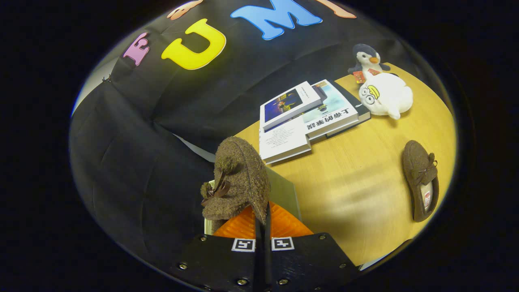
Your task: Open the storage box then place both shoes into the box .Put the left shoe in first, then the right shoe, with the right side of both shoes facing outward in a uniform manner.
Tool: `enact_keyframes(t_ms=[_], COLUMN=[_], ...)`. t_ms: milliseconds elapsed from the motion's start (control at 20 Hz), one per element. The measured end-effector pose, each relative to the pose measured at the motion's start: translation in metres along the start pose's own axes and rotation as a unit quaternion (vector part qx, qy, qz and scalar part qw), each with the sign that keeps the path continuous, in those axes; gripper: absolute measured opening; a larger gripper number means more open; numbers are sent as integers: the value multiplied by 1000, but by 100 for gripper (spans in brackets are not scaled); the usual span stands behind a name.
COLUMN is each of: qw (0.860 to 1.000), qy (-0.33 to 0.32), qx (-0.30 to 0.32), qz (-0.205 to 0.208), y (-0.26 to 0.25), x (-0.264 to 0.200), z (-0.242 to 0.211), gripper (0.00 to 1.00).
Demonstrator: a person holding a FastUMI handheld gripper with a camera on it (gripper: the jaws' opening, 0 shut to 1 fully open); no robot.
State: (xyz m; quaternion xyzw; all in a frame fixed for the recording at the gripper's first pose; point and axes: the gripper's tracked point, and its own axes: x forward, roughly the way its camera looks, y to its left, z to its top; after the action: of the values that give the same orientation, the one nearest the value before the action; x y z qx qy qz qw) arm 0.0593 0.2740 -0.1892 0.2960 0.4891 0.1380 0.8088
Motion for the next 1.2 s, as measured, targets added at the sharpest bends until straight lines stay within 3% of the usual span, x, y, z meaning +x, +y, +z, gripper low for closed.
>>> enact_keyframes(t_ms=[450, 1200], qw=[999, 995], qy=[41, 62], qx=[-12, 5], qz=[2, -77], y=[44, 39], x=[60, 124], z=[-62, -119], gripper=[1, 3])
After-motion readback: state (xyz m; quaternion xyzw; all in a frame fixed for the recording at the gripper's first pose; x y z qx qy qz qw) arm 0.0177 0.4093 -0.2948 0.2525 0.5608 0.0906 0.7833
